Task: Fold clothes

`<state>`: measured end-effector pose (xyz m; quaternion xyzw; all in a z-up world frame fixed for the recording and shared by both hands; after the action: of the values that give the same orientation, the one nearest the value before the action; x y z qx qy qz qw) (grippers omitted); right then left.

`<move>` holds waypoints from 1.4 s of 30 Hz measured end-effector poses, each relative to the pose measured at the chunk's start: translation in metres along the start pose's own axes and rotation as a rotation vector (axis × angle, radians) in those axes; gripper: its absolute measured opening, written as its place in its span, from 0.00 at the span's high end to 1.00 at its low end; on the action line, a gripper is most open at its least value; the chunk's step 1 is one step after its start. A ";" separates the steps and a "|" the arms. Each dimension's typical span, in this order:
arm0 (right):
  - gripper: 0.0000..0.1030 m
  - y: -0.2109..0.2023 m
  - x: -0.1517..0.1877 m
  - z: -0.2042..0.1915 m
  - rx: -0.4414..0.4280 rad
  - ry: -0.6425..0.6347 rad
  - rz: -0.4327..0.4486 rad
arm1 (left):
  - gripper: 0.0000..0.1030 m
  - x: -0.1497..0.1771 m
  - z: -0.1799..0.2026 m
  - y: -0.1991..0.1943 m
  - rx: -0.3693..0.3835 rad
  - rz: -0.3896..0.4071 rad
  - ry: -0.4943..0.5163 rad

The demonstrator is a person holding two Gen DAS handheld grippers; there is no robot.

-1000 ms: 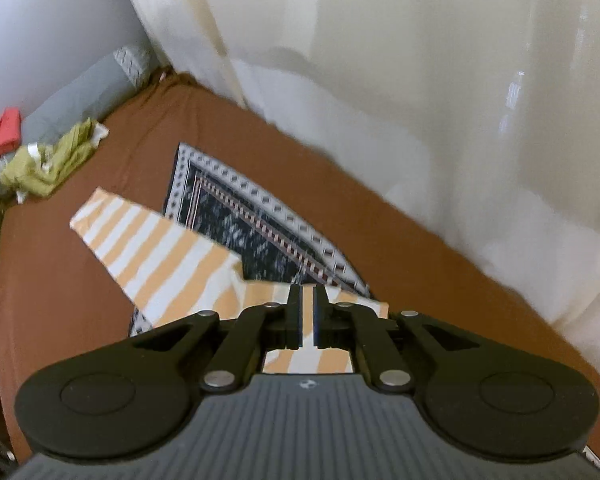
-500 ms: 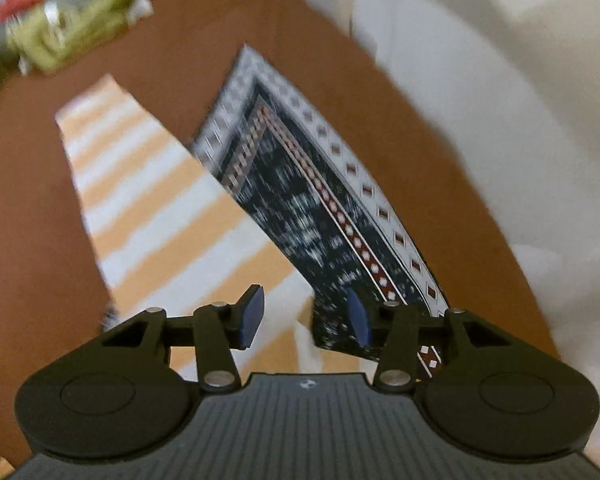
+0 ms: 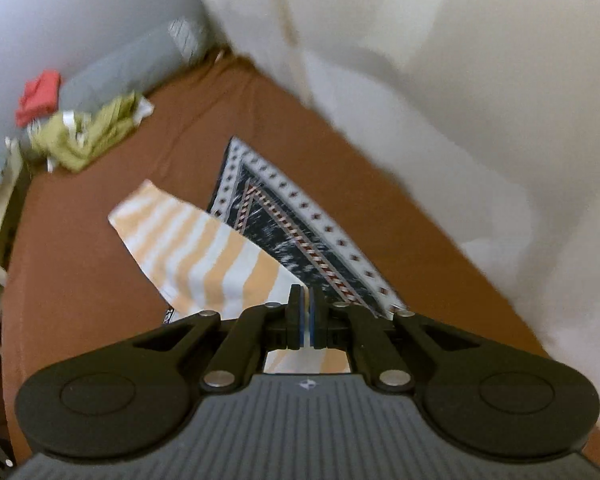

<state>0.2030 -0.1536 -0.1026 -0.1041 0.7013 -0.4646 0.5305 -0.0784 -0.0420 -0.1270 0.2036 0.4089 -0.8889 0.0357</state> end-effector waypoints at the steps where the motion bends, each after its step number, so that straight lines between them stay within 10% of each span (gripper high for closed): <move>1: 0.97 -0.010 0.008 0.004 0.009 0.011 0.012 | 1.00 0.001 0.005 0.003 0.009 -0.011 0.008; 15: 0.97 -0.029 0.160 0.032 0.158 0.249 -0.103 | 1.00 0.028 0.024 0.064 -0.034 -0.163 0.024; 28: 0.97 -0.072 0.191 0.024 0.215 0.436 0.074 | 0.99 0.036 0.021 0.056 -0.093 -0.131 0.004; 30: 0.97 -0.063 0.197 0.021 0.248 0.422 0.004 | 0.77 0.039 0.020 0.061 -0.098 -0.150 0.005; 34: 0.88 -0.046 0.202 0.010 0.327 0.412 -0.084 | 0.72 0.041 0.024 0.052 -0.097 -0.132 0.011; 37: 0.65 -0.061 0.193 -0.004 0.392 0.404 -0.049 | 0.58 0.039 0.030 0.035 -0.092 -0.086 0.017; 42: 0.60 -0.106 0.184 -0.054 0.350 0.392 0.084 | 0.48 0.031 0.030 -0.004 -0.109 0.024 0.000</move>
<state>0.0446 -0.3001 -0.1402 0.1103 0.7033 -0.5678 0.4133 -0.1178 -0.0586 -0.1193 0.2062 0.4543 -0.8648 0.0571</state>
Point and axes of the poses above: each gripper's, at about its wrist camera, not at the fingertips, and y roughly the way its jaws point, z to its right, x to its underside, the point moved 2 cm from there along y, roughly the way its jaws point, and after that the axes turned 14 degrees about -y, right-handed, at the moved point
